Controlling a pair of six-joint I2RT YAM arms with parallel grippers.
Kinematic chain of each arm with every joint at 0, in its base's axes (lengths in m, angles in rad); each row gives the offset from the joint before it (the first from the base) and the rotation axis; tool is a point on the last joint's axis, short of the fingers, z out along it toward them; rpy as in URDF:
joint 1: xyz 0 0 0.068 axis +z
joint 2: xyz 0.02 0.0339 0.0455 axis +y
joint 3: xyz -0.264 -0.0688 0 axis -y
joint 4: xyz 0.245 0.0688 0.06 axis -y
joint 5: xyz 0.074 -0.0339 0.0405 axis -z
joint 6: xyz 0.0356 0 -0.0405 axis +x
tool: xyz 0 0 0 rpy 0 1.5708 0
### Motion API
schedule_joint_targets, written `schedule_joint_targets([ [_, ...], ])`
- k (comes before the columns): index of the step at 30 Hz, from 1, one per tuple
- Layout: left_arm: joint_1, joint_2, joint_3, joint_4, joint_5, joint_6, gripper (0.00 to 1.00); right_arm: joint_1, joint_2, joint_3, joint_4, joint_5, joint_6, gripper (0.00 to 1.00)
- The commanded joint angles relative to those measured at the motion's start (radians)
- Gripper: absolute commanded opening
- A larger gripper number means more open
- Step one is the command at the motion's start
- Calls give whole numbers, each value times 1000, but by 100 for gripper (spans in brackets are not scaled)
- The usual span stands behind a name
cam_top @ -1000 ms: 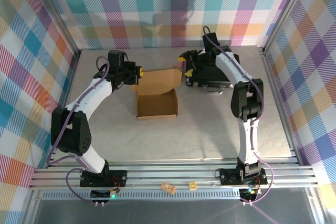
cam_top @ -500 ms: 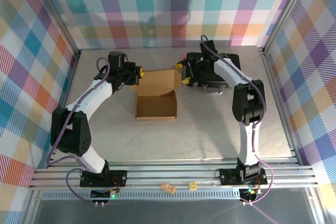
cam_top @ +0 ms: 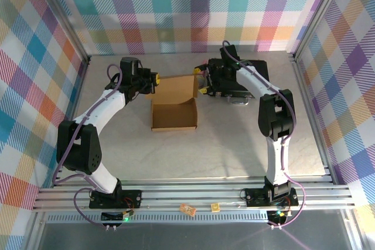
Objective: Fold the paper box
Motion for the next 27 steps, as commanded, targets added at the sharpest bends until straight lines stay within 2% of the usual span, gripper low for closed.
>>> schedule_joint_targets([
  [1, -20, -26, -18, 51, 35, -1, 0, 27, 7, 44, 27, -64, 28, 77],
  [9, -20, -21, -22, 96, 88, 21, 0, 30, 58, 128, -8, -80, 20, 77],
  [15, -21, -14, -20, 125, 124, 39, 0, 31, 100, 208, -98, -97, -12, 76],
  [20, -26, -7, -19, 142, 144, 49, 0, 33, 114, 211, -86, -91, 5, 69],
  [27, -26, 0, -23, 173, 163, 56, 0, 34, 136, 218, -41, -112, 46, 53],
])
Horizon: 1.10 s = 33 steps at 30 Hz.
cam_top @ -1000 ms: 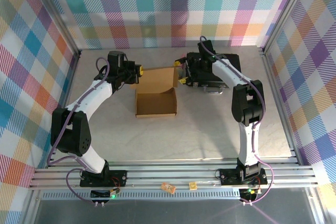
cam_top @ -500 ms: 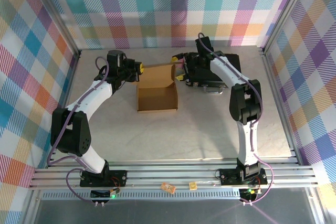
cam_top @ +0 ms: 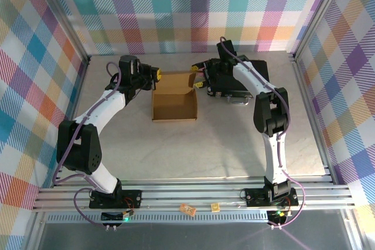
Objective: Fold the paper box
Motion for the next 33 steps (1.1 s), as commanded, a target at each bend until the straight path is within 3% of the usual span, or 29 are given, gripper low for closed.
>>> schedule_joint_targets([
  [1, -26, 1, -14, 60, 122, 22, 0, 28, 30, 32, 47, -47, 27, 51],
  [16, -34, 16, -26, 80, 155, 14, 0, 34, 30, 32, 23, -33, 52, 26],
  [23, -29, 12, -7, 67, 175, 14, 37, 34, 36, 48, -17, -30, 42, 0],
  [29, -17, -14, 0, 21, 194, 14, 63, 32, 25, 46, -32, -14, 52, 0],
  [33, 2, -81, 88, -211, 173, 85, 72, 25, -4, 38, -50, 15, 55, 0],
])
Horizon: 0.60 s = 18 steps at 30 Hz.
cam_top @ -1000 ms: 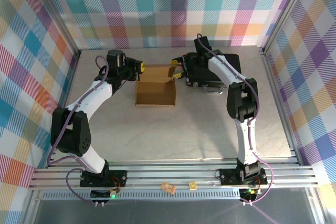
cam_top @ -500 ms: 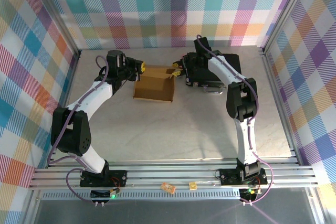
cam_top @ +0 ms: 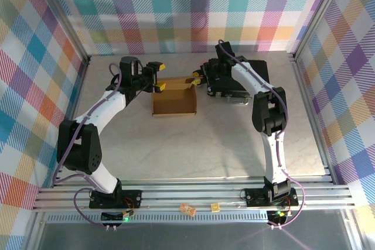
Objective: Fold the paper box
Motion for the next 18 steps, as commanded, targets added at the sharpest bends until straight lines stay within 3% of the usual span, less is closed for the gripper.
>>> schedule_joint_targets([
  [1, 10, -90, 120, -278, 41, 94, 73, 17, -36, 21, -14, 4, 14, 0],
  [3, 26, -114, 195, -509, 10, 171, 75, 13, -46, 14, -3, 7, 22, 0],
  [6, 68, -155, 215, -672, -12, 229, 75, 7, -49, 17, -7, 5, 24, 0],
  [13, 201, -208, 194, -728, 0, 272, 76, 2, -59, 17, -28, 1, 12, 0],
  [18, 288, -117, 198, -755, 2, 361, 72, 0, -77, 19, -38, 1, 6, 0],
])
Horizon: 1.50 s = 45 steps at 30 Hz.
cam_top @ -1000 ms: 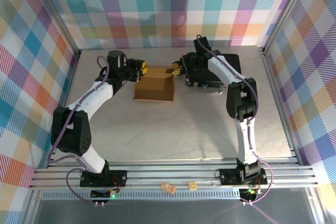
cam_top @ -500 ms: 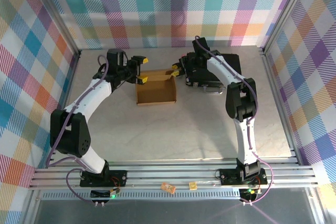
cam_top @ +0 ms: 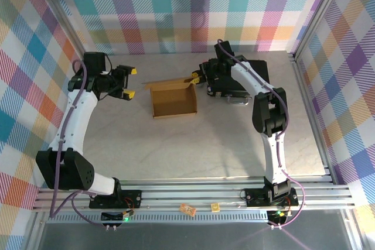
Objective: Fold the paper box
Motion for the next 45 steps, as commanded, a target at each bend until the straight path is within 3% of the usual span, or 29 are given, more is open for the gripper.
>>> schedule_joint_targets([
  [1, 46, 95, -20, 3, 42, 64, 71, -5, -58, 18, -30, -3, -10, 0],
  [6, 26, 261, -8, 249, 132, -27, 67, -4, -61, 9, -30, -8, -18, 0],
  [11, -19, 352, 58, 302, 163, -53, 62, -4, -65, -2, -19, -4, -15, 0],
  [18, -44, 339, 12, 362, 182, -90, 58, -5, -61, -7, -1, -5, -7, 0],
  [20, -37, 320, 39, 297, 167, -58, 58, -4, -61, -10, -4, -2, -10, 0],
  [24, -29, 317, 181, -25, 102, 117, 66, -4, -59, -13, 0, 1, -11, 0],
  [29, -2, 260, 138, -109, 62, 177, 70, -7, -55, -13, 6, -1, -8, 0],
  [34, 47, 264, 41, 177, 92, 32, 65, -6, -54, -15, -1, -5, -15, 0],
  [39, 16, 361, 122, 259, 129, 12, 64, -7, -57, -18, 1, -5, -14, 0],
  [45, -32, 368, 68, 335, 161, -38, 63, -6, -55, -17, 16, -4, -1, 0],
])
